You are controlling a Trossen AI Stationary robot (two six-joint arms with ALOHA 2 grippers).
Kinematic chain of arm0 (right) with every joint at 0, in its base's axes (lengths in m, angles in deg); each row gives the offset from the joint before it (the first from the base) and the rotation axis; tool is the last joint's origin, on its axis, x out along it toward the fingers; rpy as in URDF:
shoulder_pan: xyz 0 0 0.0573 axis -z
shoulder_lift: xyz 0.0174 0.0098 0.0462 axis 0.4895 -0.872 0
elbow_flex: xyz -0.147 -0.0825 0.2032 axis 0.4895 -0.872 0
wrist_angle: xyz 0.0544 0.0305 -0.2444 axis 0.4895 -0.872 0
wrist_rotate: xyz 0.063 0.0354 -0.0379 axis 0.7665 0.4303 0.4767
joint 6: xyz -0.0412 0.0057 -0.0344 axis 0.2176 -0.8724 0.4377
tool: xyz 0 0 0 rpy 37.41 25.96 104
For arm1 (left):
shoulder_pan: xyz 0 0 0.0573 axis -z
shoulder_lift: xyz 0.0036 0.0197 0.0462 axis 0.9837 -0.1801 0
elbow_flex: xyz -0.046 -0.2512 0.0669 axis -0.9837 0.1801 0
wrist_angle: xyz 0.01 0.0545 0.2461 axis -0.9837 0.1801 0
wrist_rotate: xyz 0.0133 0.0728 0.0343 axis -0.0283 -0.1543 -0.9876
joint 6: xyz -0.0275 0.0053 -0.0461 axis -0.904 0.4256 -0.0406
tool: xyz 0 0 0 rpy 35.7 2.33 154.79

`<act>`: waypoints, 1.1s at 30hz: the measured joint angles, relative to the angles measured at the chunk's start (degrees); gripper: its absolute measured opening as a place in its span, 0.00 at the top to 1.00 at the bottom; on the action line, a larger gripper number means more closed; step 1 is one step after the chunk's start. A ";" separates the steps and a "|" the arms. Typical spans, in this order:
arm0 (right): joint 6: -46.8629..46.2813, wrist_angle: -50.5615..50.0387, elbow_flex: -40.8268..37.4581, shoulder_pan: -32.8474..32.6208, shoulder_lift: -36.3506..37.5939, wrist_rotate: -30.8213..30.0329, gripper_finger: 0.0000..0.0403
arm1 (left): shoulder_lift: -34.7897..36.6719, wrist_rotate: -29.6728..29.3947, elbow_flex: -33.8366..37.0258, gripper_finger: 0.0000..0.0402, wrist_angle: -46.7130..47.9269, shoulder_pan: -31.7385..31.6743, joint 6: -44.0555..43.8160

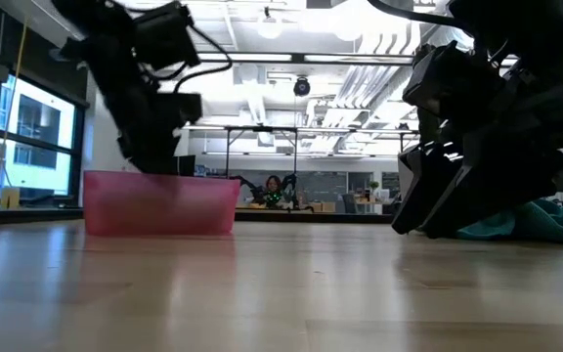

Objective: Roll microfiber towels into tight, uniform cylinder then place into a basket
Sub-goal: Adjust the yellow microfiber cloth

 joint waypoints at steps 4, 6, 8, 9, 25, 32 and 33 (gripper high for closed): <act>-0.02 0.00 0.00 0.00 0.00 0.00 0.47 | 0.00 0.06 -3.77 0.52 4.41 0.00 0.35; -0.39 0.00 0.00 0.00 0.00 0.00 0.47 | 0.00 -0.37 -5.98 0.52 7.92 0.14 0.39; -0.52 0.00 0.00 0.00 0.00 0.00 0.47 | 0.00 -0.24 -8.78 0.52 12.16 0.71 -1.07; -0.53 0.00 0.00 0.00 0.00 0.00 0.47 | 0.00 0.48 -10.34 0.52 14.33 1.23 -1.96; -9.42 1.48 0.00 0.45 0.00 -0.22 0.47 | 0.07 6.62 -18.03 0.52 28.39 31.42 -43.24; -10.12 7.04 0.00 0.52 0.00 -0.28 0.47 | -1.00 2.06 -17.97 0.52 29.83 44.77 -65.74; -10.12 7.77 0.00 0.52 0.00 -0.28 0.47 | -1.48 1.26 -17.98 0.52 29.80 46.18 -68.12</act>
